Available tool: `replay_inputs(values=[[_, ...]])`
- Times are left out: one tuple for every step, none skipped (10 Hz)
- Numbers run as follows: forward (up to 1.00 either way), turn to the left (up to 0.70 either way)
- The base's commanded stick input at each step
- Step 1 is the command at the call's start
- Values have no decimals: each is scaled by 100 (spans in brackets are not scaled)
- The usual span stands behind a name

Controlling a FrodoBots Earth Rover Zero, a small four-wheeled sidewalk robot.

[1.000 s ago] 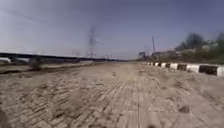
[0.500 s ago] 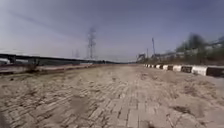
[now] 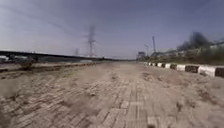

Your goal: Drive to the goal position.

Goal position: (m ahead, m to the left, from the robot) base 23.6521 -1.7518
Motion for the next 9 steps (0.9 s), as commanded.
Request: replay_inputs(values=[[100, 0], [100, 0], [100, 0], [100, 0], [100, 0], [100, 0], [100, 0], [100, 0], [100, 0]])
